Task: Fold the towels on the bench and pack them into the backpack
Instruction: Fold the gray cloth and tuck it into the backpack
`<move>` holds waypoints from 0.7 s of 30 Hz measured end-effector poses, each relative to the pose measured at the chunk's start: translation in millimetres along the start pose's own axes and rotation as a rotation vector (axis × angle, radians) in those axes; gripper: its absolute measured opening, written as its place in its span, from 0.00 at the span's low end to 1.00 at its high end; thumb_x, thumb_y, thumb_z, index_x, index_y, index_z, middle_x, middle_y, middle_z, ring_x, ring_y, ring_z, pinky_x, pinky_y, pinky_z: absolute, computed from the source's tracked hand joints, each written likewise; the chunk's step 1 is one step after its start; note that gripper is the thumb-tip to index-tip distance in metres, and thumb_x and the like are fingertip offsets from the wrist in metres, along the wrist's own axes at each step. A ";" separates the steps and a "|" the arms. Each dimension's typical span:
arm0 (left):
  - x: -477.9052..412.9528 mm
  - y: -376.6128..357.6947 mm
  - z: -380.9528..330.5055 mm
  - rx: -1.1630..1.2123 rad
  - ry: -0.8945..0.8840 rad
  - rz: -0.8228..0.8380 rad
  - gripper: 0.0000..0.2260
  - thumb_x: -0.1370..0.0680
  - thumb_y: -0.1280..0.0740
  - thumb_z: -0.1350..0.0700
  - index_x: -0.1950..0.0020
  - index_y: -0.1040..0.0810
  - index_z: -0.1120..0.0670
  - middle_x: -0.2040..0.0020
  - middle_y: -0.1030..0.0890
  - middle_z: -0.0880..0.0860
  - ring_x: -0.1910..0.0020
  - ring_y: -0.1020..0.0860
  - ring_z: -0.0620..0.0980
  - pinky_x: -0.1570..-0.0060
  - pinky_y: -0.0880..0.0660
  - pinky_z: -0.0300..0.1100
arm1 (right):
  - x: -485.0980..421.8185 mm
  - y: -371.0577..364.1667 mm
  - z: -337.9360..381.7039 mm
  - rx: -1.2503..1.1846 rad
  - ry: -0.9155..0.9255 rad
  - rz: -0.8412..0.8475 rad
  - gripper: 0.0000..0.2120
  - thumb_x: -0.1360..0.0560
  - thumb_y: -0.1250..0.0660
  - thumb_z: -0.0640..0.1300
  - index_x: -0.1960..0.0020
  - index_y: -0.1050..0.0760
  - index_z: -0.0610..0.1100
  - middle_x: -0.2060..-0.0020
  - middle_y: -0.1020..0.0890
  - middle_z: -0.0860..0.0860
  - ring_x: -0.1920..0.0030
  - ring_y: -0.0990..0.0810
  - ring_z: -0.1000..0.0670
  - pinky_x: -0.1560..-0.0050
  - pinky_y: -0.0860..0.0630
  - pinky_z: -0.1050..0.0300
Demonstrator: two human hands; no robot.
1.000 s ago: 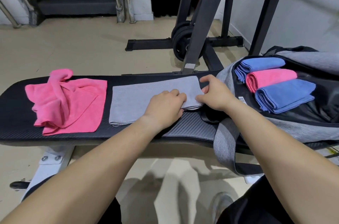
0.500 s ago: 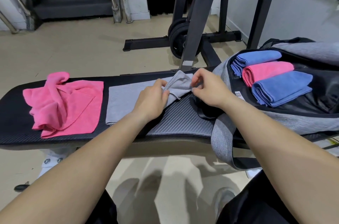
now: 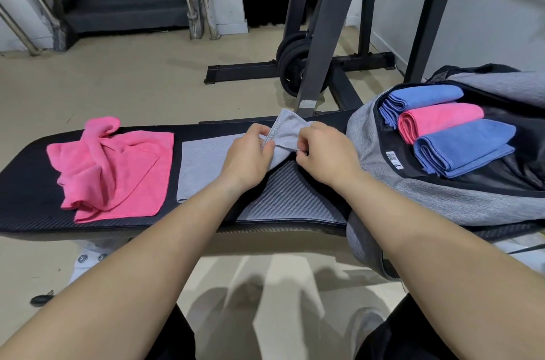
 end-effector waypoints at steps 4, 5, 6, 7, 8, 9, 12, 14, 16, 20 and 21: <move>3.8 1.7 -7.0 -0.071 -0.060 -0.003 0.12 0.18 0.40 0.51 0.35 0.28 0.50 0.51 0.17 0.53 0.52 0.21 0.57 0.48 0.25 0.52 | 1.6 13.0 -8.0 -0.110 -0.054 -0.017 0.03 0.29 0.36 0.47 0.59 0.31 0.50 0.63 0.21 0.53 0.58 0.23 0.44 0.61 0.24 0.50; 5.2 0.9 -9.2 -0.100 -0.091 0.008 0.12 0.18 0.40 0.51 0.34 0.29 0.50 0.51 0.17 0.53 0.51 0.22 0.57 0.49 0.25 0.53 | 2.6 15.9 -9.6 -0.123 -0.039 -0.021 0.03 0.29 0.36 0.46 0.57 0.31 0.51 0.63 0.21 0.54 0.57 0.22 0.44 0.60 0.24 0.48; 6.9 0.1 -11.9 -0.133 -0.122 0.018 0.13 0.18 0.41 0.51 0.34 0.30 0.49 0.52 0.17 0.52 0.52 0.22 0.57 0.50 0.25 0.53 | 3.5 18.2 -11.8 -0.141 -0.021 -0.028 0.03 0.28 0.37 0.45 0.55 0.31 0.51 0.62 0.21 0.54 0.56 0.22 0.45 0.58 0.23 0.47; 8.5 -0.4 -14.4 -0.162 -0.148 0.022 0.13 0.18 0.41 0.51 0.33 0.30 0.47 0.52 0.17 0.52 0.52 0.22 0.58 0.51 0.25 0.53 | 4.3 20.9 -14.1 -0.167 -0.001 -0.035 0.04 0.27 0.37 0.44 0.53 0.29 0.51 0.60 0.21 0.54 0.55 0.22 0.46 0.56 0.23 0.46; 10.1 -0.3 -17.3 -0.183 -0.163 0.025 0.13 0.17 0.41 0.51 0.33 0.30 0.47 0.52 0.17 0.52 0.52 0.22 0.58 0.52 0.26 0.52 | 4.8 23.3 -16.5 -0.193 0.019 -0.040 0.06 0.26 0.37 0.42 0.51 0.27 0.51 0.58 0.21 0.54 0.54 0.22 0.47 0.54 0.23 0.47; 11.2 -0.3 -19.6 -0.194 -0.167 0.027 0.13 0.17 0.42 0.51 0.33 0.29 0.46 0.51 0.17 0.51 0.51 0.22 0.57 0.52 0.26 0.51 | 5.0 25.1 -18.5 -0.207 0.042 -0.038 0.07 0.24 0.36 0.41 0.49 0.25 0.50 0.56 0.21 0.54 0.52 0.22 0.48 0.51 0.23 0.47; 14.1 -2.3 -24.5 -0.164 -0.157 0.060 0.12 0.19 0.40 0.49 0.36 0.28 0.45 0.46 0.18 0.47 0.49 0.22 0.54 0.50 0.25 0.50 | 5.3 27.4 -23.1 -0.209 0.081 -0.003 0.07 0.21 0.34 0.41 0.48 0.19 0.49 0.53 0.23 0.51 0.49 0.23 0.50 0.45 0.26 0.51; 15.8 -5.8 -26.8 -0.135 -0.153 0.086 0.12 0.20 0.38 0.48 0.36 0.28 0.44 0.43 0.19 0.44 0.48 0.21 0.51 0.49 0.24 0.51 | 6.0 29.4 -24.3 -0.226 0.087 0.005 0.07 0.21 0.33 0.41 0.48 0.17 0.48 0.54 0.23 0.51 0.51 0.24 0.50 0.45 0.27 0.53; 17.0 -9.8 -28.9 -0.114 -0.152 0.101 0.15 0.21 0.36 0.46 0.34 0.28 0.43 0.40 0.20 0.43 0.46 0.21 0.49 0.47 0.24 0.51 | 6.3 31.6 -23.5 -0.238 0.096 0.005 0.06 0.22 0.32 0.41 0.49 0.17 0.48 0.55 0.22 0.51 0.52 0.24 0.51 0.45 0.27 0.53; 14.7 -16.9 -34.7 -0.021 -0.164 0.061 0.14 0.21 0.38 0.44 0.35 0.25 0.40 0.44 0.18 0.43 0.48 0.20 0.49 0.48 0.23 0.51 | 4.7 34.7 -22.6 -0.272 0.090 0.008 0.04 0.24 0.29 0.42 0.53 0.17 0.50 0.57 0.19 0.52 0.54 0.23 0.52 0.46 0.25 0.52; 13.5 -18.0 -36.1 0.008 -0.157 0.041 0.13 0.20 0.38 0.44 0.36 0.24 0.41 0.45 0.17 0.44 0.48 0.20 0.49 0.48 0.23 0.51 | 3.9 35.1 -23.4 -0.286 0.081 0.009 0.04 0.24 0.28 0.42 0.54 0.17 0.51 0.57 0.19 0.53 0.55 0.22 0.52 0.47 0.24 0.52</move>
Point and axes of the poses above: each hand's wrist, its own x-axis away from the middle knuckle, its own y-axis out of the back of the hand, z = x × y, the point moved 5 cm from there along -x, towards the middle knuckle
